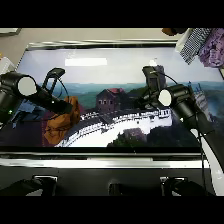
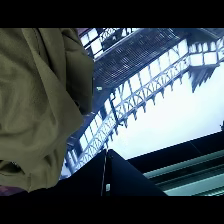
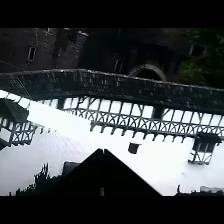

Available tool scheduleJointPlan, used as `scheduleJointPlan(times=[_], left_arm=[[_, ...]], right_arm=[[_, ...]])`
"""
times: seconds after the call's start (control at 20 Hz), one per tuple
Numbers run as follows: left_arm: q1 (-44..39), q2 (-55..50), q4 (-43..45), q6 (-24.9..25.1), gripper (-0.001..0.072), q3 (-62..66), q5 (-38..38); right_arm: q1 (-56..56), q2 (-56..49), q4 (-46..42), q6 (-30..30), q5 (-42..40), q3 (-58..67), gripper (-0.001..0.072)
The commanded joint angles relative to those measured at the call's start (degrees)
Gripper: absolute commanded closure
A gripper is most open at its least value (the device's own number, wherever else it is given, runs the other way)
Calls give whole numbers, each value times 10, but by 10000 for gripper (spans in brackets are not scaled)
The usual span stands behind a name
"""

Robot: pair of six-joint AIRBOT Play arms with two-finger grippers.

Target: Fold the clothes and pants, and hang the long-sleeved shirts on hangers.

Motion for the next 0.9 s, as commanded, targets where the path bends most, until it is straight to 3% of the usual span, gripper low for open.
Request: scheduleJointPlan(times=[0.0,0.5,0.55,0.6,0.7,0.85], left_arm=[[0,0,0,0,687,0,0],[-1,0,1,1,679,0,1],[-1,-2,14,0,446,0,5],[0,-6,34,-15,-13,0,-1],[6,-20,98,-33,-13,-4,2],[44,-47,94,-33,-13,-48,43]], right_arm=[[1,0,0,0,0,0,676],[1,0,0,0,0,0,676],[1,0,0,0,0,0,676],[1,0,0,0,0,0,676],[1,0,0,0,0,0,676],[1,0,0,0,0,0,676]])
